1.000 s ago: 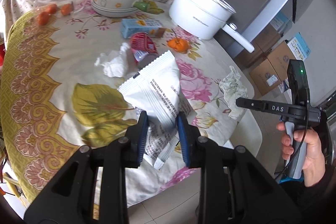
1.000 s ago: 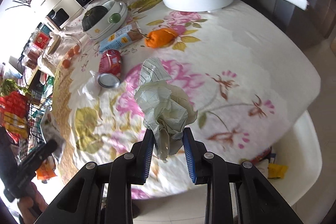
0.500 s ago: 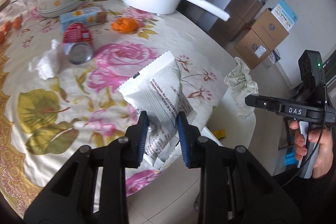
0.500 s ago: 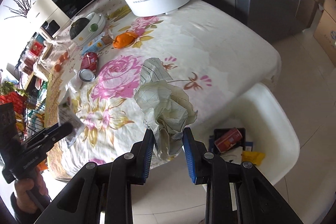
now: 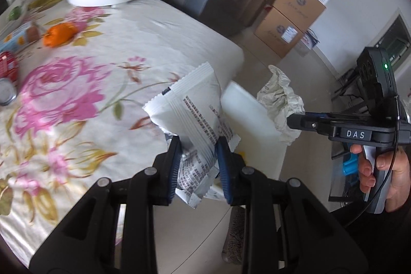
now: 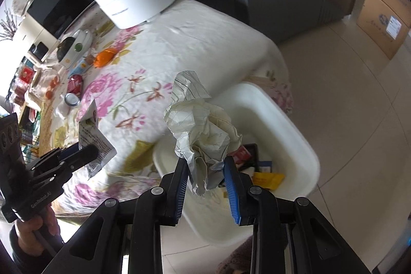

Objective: Collect trash
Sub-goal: 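Carry the paper sheet and plastic bag with both tools over the bin, then open the left tool to drop the paper while the right tool drops the plastic bag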

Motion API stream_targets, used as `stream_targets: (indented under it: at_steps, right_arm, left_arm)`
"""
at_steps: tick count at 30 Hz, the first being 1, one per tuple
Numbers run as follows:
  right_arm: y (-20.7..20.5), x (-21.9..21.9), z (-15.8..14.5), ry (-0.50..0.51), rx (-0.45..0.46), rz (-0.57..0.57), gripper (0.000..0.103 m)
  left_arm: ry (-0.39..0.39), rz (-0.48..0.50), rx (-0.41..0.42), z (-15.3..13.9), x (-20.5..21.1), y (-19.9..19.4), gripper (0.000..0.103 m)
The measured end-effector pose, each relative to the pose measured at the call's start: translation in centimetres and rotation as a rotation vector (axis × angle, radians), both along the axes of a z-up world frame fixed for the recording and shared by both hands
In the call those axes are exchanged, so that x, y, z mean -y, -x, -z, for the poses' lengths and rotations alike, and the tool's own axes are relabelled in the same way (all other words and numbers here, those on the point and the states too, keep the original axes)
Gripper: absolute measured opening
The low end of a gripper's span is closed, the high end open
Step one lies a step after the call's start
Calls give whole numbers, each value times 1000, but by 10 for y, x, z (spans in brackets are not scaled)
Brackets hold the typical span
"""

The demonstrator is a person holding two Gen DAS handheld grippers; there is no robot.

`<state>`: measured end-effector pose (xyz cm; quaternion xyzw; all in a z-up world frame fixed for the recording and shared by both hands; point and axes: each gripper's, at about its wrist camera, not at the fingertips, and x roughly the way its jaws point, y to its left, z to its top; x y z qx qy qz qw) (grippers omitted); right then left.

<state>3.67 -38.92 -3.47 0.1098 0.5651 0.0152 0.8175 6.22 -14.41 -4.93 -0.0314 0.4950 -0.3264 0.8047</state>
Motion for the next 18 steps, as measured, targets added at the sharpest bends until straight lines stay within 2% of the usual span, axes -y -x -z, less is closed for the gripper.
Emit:
stream_targets:
  at_steps: [7, 12, 15, 16, 18]
  right_arm:
    - [14, 39, 7, 14, -15, 51, 30]
    - [19, 52, 12, 23, -31, 76, 30]
    - [20, 56, 14, 27, -38, 84, 30]
    - [20, 56, 15, 28, -39, 86, 30]
    - [21, 59, 15, 29, -41, 89, 30]
  left_arm:
    - [-38, 103, 47, 8, 44, 9, 31]
    - [-43, 155, 91, 11, 60, 13, 31]
    - [-40, 167, 110, 12, 63, 13, 36]
    - [-40, 168, 116, 12, 64, 12, 40]
    - [-69, 145, 126, 11, 64, 11, 74]
